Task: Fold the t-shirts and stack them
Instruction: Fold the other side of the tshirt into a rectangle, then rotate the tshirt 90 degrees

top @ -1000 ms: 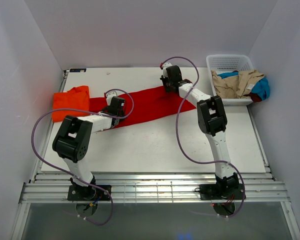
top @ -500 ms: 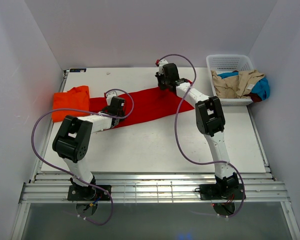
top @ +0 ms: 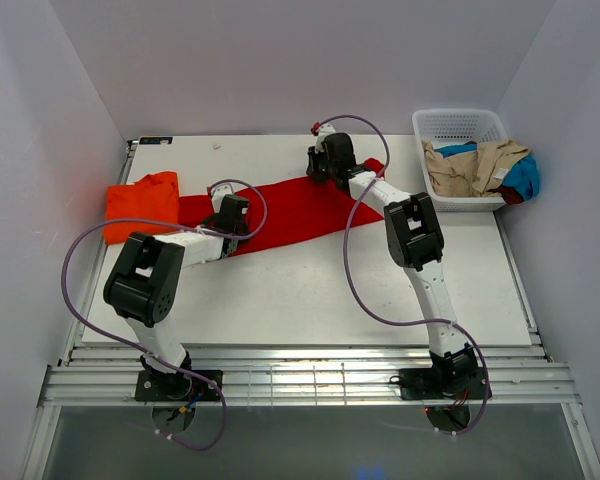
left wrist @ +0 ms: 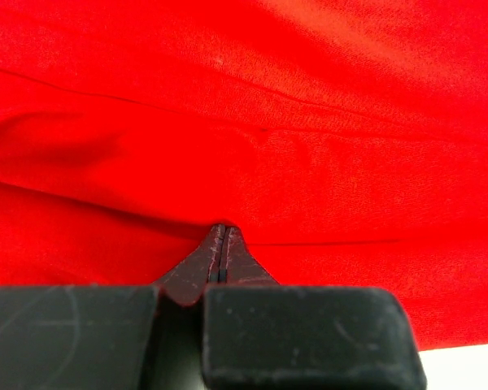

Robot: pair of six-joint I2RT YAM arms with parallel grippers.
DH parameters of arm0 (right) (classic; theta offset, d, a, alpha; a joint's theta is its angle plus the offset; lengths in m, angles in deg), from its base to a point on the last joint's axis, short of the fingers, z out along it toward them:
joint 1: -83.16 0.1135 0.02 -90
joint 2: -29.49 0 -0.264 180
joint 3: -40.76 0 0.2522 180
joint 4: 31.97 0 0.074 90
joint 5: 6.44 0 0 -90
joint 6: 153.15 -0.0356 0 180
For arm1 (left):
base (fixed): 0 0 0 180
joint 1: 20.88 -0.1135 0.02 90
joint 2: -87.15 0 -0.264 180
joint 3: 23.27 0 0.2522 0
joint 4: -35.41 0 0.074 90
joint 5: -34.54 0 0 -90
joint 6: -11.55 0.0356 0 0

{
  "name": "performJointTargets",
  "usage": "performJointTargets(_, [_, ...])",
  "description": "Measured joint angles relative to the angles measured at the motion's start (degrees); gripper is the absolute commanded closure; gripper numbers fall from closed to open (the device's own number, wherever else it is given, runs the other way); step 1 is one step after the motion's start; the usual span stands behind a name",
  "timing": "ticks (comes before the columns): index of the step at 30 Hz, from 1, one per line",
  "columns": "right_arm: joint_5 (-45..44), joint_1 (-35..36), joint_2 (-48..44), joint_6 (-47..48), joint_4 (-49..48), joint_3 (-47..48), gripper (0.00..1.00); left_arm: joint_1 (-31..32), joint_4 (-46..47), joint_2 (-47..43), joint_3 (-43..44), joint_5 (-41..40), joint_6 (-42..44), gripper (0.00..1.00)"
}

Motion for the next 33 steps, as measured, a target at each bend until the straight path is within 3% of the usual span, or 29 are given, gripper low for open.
performJointTargets(7, [0.8,0.0,0.0,-1.8,-2.9,0.0,0.75,0.0,0.8,-0.1,-0.5,0.2,-0.2,0.96])
performJointTargets(9, [1.1,0.0,0.0,-2.1,-3.6,0.0,0.67,0.0,1.0,-0.2,-0.7,0.2,-0.3,0.96])
performJointTargets(10, [1.4,0.0,0.0,-2.2,-4.1,0.0,0.51,0.0,1.1,-0.2,-0.8,0.2,-0.3,0.97])
performJointTargets(11, [1.8,0.0,0.0,-2.8,-5.0,-0.3,0.45,0.0,1.2,-0.2,-0.8,0.2,-0.3,0.97])
performJointTargets(13, [2.5,0.0,-0.1,-3.0,-7.8,-2.0,0.39,0.0,1.5,-0.3,-1.0,0.2,-0.5,0.97])
performJointTargets(20, [2.9,0.0,-6.8,-4.7,-17.3,-19.3,0.37,0.0,1.6,-2.8,-3.5,0.0,-0.8,0.96])
performJointTargets(27, [-4.1,0.8,-30.7,-2.4,-19.6,-40.3,0.37,0.9,-4.0,-7.9,-5.4,-1.9,0.6,0.93])
performJointTargets(33, [-14.7,2.8,-45.0,0.9,-16.2,-45.0,0.44,3.9,-4.6,-10.3,-5.4,-4.3,1.5,0.94])
